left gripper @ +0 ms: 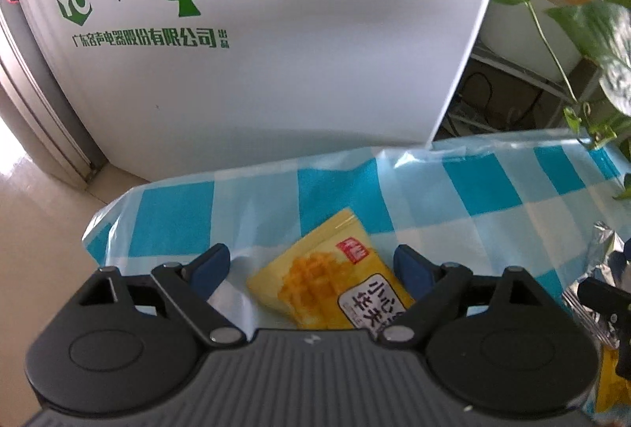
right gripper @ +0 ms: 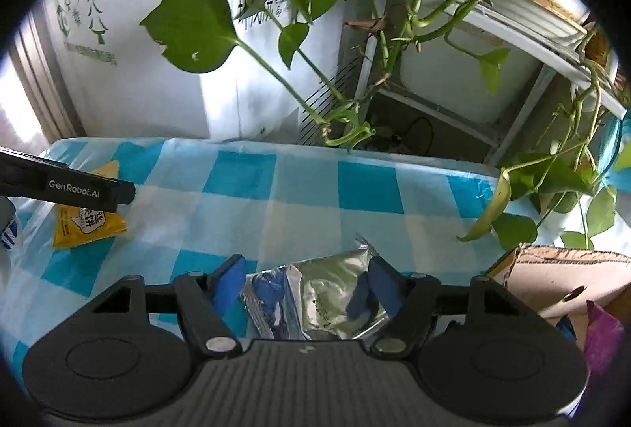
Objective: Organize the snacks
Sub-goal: 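Close left tool on yellow waffle bag while right tool grasps silver foil bag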
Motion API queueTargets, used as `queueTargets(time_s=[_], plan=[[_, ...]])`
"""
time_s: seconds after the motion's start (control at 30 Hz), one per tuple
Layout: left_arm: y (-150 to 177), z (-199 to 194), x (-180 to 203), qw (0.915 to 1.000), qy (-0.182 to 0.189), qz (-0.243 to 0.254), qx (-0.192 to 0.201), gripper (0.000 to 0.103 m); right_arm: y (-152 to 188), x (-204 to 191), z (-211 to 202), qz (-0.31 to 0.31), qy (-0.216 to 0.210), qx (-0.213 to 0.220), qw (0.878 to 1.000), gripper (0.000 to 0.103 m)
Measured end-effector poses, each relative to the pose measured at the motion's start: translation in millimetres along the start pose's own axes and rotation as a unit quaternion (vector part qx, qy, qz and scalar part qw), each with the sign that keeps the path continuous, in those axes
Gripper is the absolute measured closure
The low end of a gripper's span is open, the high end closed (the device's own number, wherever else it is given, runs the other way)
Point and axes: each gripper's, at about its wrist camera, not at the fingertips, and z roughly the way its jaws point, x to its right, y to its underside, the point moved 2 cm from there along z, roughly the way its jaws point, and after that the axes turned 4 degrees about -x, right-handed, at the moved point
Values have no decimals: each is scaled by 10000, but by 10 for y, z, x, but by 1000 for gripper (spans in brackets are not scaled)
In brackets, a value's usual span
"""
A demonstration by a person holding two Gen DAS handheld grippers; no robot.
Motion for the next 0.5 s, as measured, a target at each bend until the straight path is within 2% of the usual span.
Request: queueTargets(time_s=[0.27,0.5], plan=[[217,-181,-26,9997,61,204,-99,13,127,-135,-180,-90,-457,-111,9989,28],[427,-292,-5,9990,172,388,-141,12,343,-388,-400,-259,-678,-210,9971,27]])
